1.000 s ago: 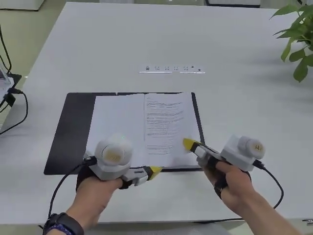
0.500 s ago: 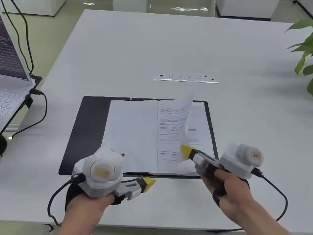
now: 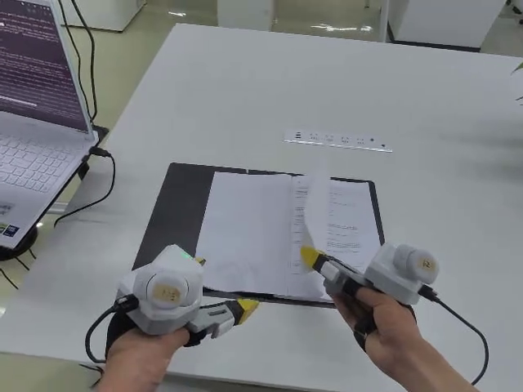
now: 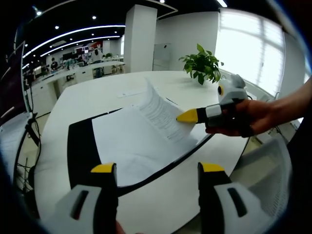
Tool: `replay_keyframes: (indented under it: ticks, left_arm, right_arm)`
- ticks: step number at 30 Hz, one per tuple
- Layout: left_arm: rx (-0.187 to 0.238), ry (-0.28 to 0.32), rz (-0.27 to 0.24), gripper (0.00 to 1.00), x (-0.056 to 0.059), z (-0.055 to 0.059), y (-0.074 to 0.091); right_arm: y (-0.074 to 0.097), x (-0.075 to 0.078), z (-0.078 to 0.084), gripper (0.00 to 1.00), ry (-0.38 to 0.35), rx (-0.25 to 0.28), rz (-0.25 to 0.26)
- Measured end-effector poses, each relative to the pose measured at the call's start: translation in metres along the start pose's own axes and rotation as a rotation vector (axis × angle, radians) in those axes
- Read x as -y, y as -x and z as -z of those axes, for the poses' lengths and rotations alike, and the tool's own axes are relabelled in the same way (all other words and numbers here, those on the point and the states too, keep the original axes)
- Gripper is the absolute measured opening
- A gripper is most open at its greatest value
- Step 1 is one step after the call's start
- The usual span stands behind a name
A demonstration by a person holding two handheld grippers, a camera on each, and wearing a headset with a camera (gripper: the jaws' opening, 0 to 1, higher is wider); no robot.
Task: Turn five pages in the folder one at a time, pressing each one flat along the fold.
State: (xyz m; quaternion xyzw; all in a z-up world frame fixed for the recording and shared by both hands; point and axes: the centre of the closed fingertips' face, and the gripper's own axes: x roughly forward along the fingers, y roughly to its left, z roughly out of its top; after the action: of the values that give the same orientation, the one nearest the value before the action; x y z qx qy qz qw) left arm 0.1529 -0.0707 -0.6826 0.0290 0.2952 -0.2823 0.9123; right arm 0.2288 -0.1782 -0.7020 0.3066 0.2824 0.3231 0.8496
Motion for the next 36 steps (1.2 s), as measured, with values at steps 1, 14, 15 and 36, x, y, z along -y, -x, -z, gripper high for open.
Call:
replay_keyframes:
  ticks: [1, 14, 15, 36]
  left_arm:
    - [0.004, 0.001, -0.004, 0.67, -0.003, -0.001, 0.002]
    - [0.030, 0.036, -0.038, 0.67, -0.023, -0.002, 0.017]
    - [0.031, 0.037, -0.040, 0.67, -0.024, -0.002, 0.018]
    - [0.050, 0.082, -0.089, 0.66, -0.041, 0.008, 0.038]
  right_arm:
    - [-0.003, -0.003, 0.002, 0.00, 0.003, -0.006, -0.003]
    - [-0.031, -0.031, 0.025, 0.00, 0.007, -0.062, -0.049]
    - [-0.032, -0.034, 0.026, 0.00, 0.008, -0.065, -0.052]
    - [-0.062, -0.067, 0.057, 0.00, 0.023, -0.150, -0.113]
